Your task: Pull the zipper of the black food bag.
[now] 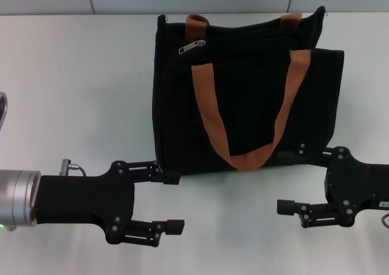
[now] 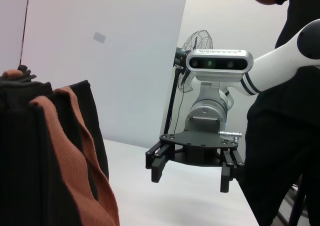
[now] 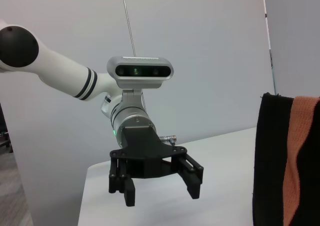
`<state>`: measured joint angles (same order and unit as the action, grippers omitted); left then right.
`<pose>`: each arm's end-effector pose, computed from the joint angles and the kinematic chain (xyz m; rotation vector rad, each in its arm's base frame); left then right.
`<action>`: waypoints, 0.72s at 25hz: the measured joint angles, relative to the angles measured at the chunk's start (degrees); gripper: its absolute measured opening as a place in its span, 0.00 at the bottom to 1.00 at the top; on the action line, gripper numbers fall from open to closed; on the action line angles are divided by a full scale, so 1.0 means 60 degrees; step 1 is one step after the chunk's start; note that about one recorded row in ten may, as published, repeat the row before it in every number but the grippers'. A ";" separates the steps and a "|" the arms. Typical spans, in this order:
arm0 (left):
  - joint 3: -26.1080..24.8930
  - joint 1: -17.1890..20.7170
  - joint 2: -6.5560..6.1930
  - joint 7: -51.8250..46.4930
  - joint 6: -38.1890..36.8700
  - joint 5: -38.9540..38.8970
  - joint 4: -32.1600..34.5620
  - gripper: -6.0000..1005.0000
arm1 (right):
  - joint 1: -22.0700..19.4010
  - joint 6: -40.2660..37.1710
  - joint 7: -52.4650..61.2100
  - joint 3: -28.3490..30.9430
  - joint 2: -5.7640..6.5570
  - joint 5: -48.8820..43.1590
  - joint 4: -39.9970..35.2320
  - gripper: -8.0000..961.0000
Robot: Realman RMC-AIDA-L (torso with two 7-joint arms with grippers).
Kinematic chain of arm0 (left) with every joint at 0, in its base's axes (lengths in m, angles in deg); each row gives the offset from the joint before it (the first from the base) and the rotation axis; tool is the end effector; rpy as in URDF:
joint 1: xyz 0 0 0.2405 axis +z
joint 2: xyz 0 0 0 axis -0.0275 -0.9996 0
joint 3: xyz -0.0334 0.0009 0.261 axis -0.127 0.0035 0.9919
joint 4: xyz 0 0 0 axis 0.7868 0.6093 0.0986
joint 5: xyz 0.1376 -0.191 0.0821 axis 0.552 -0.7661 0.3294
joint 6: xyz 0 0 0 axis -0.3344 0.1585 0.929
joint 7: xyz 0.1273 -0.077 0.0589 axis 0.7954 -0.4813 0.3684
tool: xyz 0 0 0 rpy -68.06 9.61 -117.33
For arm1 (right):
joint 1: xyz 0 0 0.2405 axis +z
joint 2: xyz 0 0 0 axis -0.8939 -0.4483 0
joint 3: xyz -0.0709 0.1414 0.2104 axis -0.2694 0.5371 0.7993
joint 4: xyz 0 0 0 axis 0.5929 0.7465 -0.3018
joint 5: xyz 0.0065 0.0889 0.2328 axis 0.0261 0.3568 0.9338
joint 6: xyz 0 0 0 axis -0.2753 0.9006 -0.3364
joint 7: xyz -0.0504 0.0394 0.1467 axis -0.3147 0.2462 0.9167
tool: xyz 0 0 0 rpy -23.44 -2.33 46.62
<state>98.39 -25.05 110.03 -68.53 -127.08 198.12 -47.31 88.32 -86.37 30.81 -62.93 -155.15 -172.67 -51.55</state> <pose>-0.2873 0.2890 -0.0432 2.9515 0.2932 0.9164 0.3082 0.2867 -0.0222 -2.8715 0.3194 0.9315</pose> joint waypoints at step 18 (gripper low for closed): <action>0.0006 0.0014 -0.0015 0.0015 -0.0031 0.0000 0.0013 0.80 | 0.0030 -0.0002 0.0001 0.0057 -0.0031 0.0028 0.0000 0.86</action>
<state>98.43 -24.97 109.94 -68.44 -127.27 198.12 -47.23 88.50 -86.38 30.82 -62.59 -155.33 -172.51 -51.55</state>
